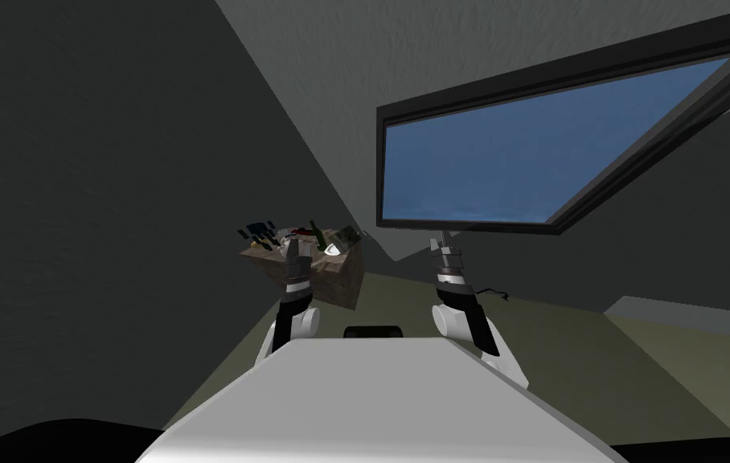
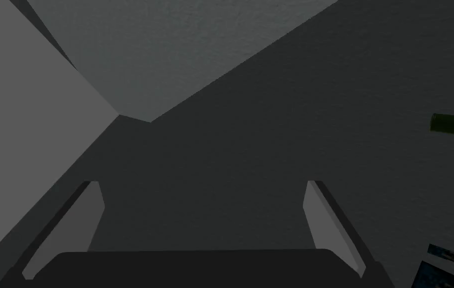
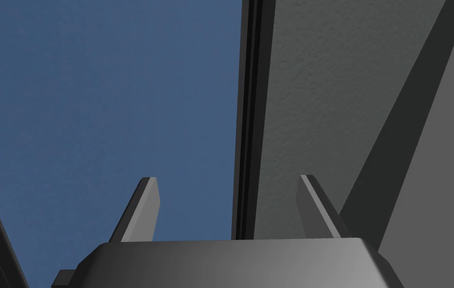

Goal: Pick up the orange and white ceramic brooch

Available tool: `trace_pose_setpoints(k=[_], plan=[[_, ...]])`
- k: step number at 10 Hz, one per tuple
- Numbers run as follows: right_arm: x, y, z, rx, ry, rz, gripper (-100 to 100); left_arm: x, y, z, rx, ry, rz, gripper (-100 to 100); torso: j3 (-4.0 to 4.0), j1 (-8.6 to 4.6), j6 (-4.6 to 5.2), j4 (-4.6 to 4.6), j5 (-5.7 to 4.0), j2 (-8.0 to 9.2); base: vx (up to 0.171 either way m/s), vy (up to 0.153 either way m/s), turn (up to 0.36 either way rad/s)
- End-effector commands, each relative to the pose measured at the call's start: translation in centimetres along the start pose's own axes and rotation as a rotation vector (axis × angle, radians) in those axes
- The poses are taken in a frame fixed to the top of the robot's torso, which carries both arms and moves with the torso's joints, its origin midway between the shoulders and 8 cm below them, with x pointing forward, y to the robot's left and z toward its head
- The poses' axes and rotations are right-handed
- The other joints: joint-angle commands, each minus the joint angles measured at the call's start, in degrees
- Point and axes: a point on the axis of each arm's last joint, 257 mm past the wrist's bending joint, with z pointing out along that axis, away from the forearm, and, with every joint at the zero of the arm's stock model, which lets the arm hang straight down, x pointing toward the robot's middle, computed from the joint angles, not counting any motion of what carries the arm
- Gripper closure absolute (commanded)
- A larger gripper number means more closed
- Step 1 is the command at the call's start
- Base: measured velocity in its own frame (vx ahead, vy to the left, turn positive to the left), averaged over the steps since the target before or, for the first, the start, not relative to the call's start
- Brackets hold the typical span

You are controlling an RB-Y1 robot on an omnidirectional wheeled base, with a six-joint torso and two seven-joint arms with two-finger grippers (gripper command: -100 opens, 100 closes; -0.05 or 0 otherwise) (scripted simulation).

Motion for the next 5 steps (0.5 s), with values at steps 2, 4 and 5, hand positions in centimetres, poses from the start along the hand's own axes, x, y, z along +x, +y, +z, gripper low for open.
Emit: trace_pose_setpoints(k=[2,4,5], plan=[[0.00,0.00,0.00,0.000,0.000,0.000,0,0.13,0.47,-0.06,-0.015,0.053,-0.016,-100,-0.01,-0.01,0.00,0.00,0.00,-0.02,0.015,-0.015,0.018],[0.00,0.00,0.00,0.000,0.000,0.000,0,0.15,0.80,-0.09,-0.027,0.079,-0.030,-100,-0.06,-0.12,0.00,-0.02,-0.02,-0.11,0.030,-0.038,0.018],[0.00,0.00,0.00,0.000,0.000,0.000,0,0.10,1.21,-0.12,-0.044,0.103,-0.050,-100,-0.06,-0.11,0.00,-0.02,-0.03,-0.10,0.024,-0.027,0.019]])
